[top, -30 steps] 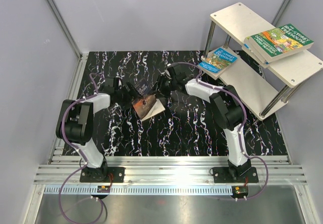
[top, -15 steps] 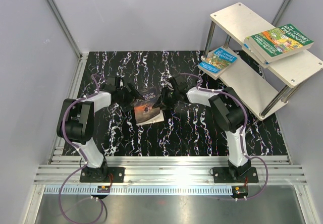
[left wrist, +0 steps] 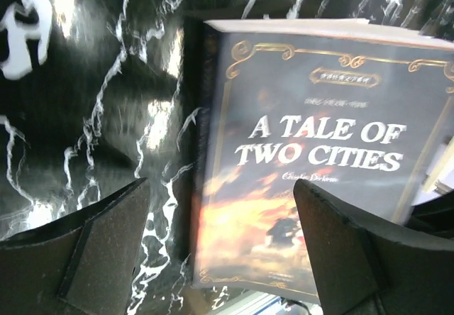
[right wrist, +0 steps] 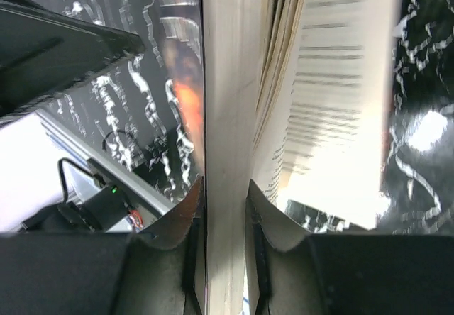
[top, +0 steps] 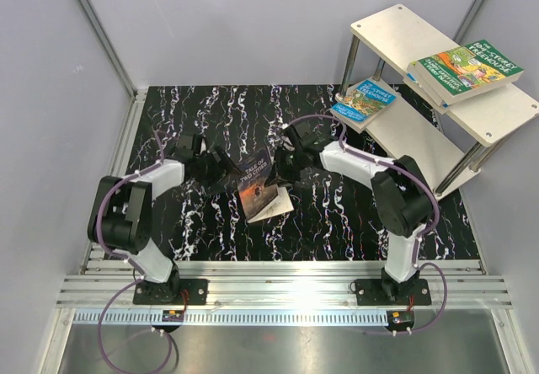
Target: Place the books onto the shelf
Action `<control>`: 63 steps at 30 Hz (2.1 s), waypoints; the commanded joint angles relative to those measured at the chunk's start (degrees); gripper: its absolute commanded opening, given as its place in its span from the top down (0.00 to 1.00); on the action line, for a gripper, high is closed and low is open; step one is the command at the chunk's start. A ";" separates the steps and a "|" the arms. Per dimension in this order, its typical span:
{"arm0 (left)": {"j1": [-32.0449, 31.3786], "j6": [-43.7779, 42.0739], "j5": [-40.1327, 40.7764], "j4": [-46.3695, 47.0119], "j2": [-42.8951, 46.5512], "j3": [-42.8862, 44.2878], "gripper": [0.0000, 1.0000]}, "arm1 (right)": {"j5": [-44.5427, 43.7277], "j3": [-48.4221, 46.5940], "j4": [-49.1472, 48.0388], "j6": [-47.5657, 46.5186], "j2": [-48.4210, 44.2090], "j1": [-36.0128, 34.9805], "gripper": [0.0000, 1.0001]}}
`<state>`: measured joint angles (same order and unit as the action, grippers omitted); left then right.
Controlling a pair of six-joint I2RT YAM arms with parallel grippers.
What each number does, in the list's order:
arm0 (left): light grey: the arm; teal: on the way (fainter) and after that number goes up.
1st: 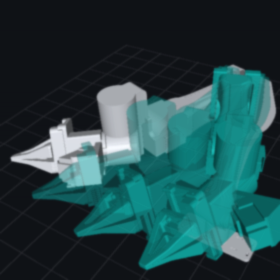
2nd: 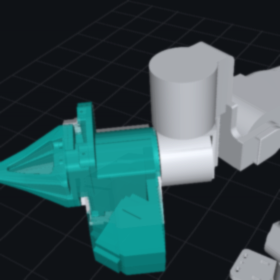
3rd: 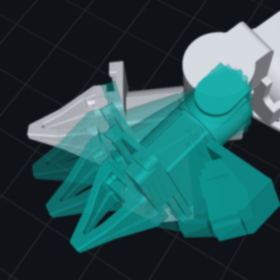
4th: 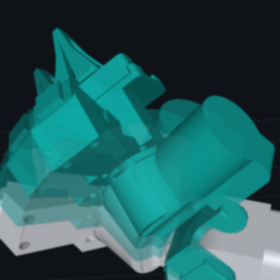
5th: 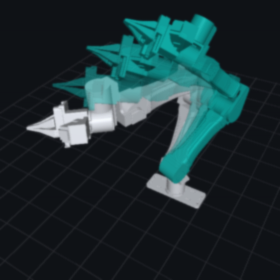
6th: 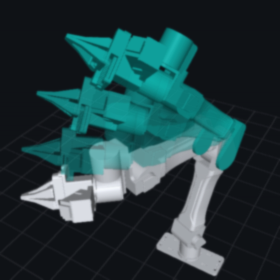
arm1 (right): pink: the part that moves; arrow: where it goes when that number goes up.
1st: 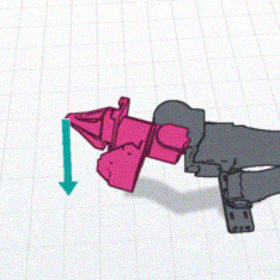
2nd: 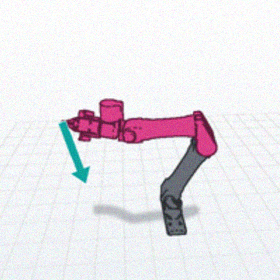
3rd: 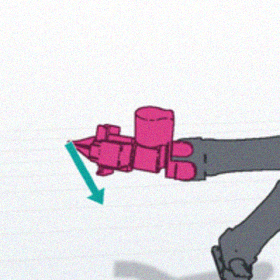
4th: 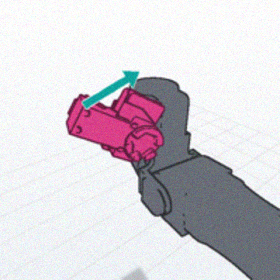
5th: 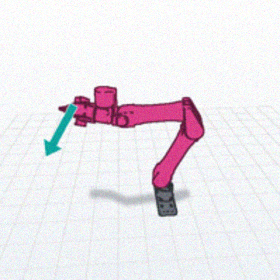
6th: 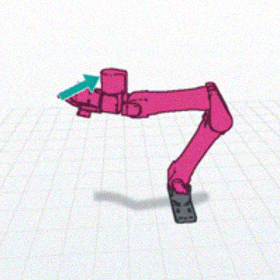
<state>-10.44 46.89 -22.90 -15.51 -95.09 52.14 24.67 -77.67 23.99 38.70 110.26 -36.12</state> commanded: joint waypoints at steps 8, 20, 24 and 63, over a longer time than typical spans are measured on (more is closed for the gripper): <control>-0.20 12.33 -7.69 21.29 7.81 -12.41 0.13 | 13.99 4.36 -15.26 14.55 -10.24 3.33 1.00; -1.51 22.36 -9.44 39.40 7.55 -16.19 0.14 | 30.18 20.08 -53.23 41.26 -5.93 3.34 1.00; -2.13 22.54 -10.33 40.46 6.76 -14.61 0.36 | 31.58 21.86 -61.95 46.64 -4.09 3.34 1.00; -1.96 38.44 -11.91 38.79 31.01 -6.69 1.00 | 26.69 31.35 -107.17 73.55 -12.37 5.97 0.00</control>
<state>-12.29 78.15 -32.38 12.23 -68.93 45.28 52.16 -45.93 -44.73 88.01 94.74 -30.20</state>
